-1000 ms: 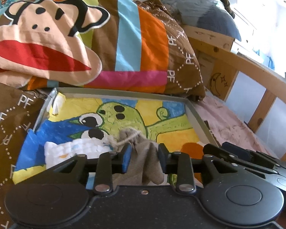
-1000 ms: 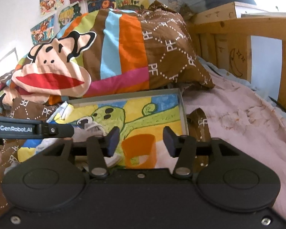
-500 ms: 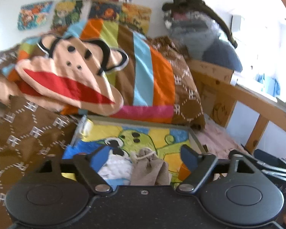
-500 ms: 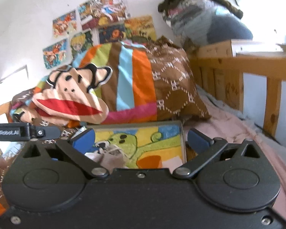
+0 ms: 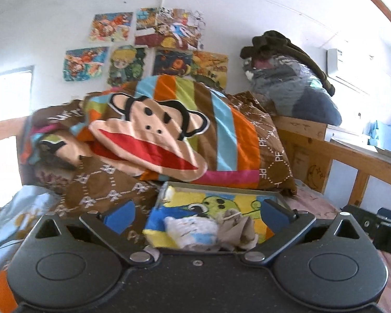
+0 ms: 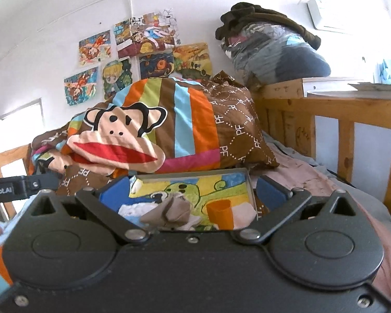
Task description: Organize soft objects
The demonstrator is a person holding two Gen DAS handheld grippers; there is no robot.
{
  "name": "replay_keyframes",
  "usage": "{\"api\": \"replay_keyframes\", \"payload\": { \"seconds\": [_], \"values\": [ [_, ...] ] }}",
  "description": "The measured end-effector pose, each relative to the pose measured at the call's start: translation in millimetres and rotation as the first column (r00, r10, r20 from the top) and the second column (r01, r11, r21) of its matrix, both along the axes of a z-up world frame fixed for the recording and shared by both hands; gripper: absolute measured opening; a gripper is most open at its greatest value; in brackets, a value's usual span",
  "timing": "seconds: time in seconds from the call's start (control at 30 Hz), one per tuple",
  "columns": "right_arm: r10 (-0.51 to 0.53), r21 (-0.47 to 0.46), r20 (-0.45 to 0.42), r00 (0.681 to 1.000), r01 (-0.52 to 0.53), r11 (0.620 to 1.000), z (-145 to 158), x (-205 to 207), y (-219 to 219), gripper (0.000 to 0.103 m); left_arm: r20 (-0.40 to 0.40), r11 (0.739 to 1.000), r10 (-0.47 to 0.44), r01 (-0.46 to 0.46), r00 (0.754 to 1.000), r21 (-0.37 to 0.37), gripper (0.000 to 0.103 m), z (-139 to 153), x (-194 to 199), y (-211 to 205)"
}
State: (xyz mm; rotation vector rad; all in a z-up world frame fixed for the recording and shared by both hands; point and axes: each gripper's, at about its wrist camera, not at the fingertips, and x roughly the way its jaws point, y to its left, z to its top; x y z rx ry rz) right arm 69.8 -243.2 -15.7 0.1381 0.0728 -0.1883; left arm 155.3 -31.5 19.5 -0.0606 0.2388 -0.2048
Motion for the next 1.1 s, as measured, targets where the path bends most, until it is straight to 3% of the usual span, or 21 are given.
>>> {"api": "replay_keyframes", "payload": {
  "seconds": [0.2, 0.37, 0.6, 0.8, 1.1],
  "values": [
    [0.03, 0.017, -0.051, 0.998, -0.029, 0.999, -6.5, -33.0, 26.6, 0.103, -0.043, 0.998, 0.052, -0.053, 0.998, -0.028, 0.102, -7.1, -37.5, 31.5],
    [0.035, 0.018, -0.093, 0.995, -0.033, 0.999, -12.2, -53.5, 42.6, 0.103, -0.095, 0.998, 0.05, -0.054, 0.994, -0.038, 0.102, -12.8, -60.4, 47.3],
    [0.009, 0.0, -0.13, 0.992, -0.009, 1.0, -18.0, -78.9, 60.5, 0.103, -0.111, 1.0, 0.021, -0.024, 0.994, -0.021, 0.102, -21.0, -84.4, 51.3],
    [-0.015, -0.038, -0.146, 0.989, 0.01, 0.999, -17.1, -84.5, 72.0, 0.103, -0.128, 0.999, 0.046, -0.048, 0.991, -0.013, 0.102, -25.2, -97.4, 57.1],
    [-0.019, -0.087, -0.181, 0.983, 0.003, 0.996, -17.0, -80.3, 78.7, 0.103, -0.221, 0.997, 0.071, -0.069, 0.973, 0.017, 0.102, -35.1, -102.4, 61.3]
  ]
}}
